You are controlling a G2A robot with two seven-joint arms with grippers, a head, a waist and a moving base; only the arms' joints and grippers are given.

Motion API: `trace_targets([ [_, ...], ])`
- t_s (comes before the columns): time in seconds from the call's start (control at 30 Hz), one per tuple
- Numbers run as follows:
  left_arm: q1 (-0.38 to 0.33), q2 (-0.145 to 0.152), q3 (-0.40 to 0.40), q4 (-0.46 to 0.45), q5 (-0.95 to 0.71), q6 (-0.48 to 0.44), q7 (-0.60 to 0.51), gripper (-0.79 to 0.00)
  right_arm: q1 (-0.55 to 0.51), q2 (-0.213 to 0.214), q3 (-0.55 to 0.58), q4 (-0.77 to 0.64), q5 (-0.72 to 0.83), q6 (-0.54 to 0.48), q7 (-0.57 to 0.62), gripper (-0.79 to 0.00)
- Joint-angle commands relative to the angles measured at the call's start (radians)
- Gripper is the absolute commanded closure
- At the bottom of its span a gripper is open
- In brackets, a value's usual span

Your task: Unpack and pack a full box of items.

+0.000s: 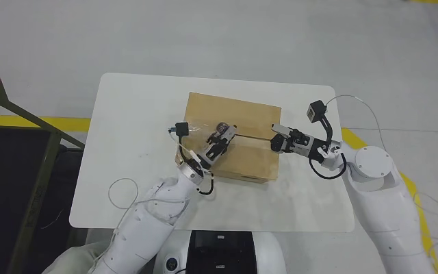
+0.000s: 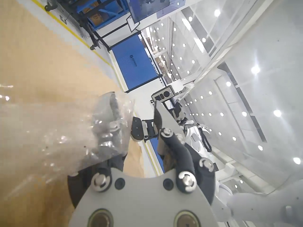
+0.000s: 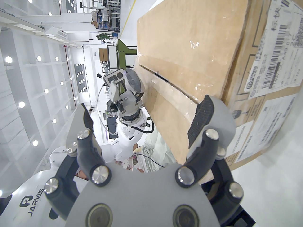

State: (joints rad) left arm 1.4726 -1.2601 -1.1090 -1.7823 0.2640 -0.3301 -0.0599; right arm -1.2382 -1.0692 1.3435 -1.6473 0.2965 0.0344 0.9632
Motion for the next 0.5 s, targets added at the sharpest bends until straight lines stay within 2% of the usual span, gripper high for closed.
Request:
trace_targets([
  [0.0, -0.002, -0.001, 0.0, -0.005, 0.009, -0.027, 0.012, -0.785, 0.0, 0.0, 0.0, 0.0, 0.0, 0.0, 0.0, -0.785],
  [0.27, -0.013, 0.004, 0.002, 0.001, 0.045, -0.202, -0.048, -0.785, 0.0, 0.0, 0.0, 0.0, 0.0, 0.0, 0.0, -0.785],
  [0.47, -0.013, 0.014, 0.002, 0.013, 0.042, -0.316, -0.155, -0.785, 0.0, 0.0, 0.0, 0.0, 0.0, 0.0, 0.0, -0.785],
])
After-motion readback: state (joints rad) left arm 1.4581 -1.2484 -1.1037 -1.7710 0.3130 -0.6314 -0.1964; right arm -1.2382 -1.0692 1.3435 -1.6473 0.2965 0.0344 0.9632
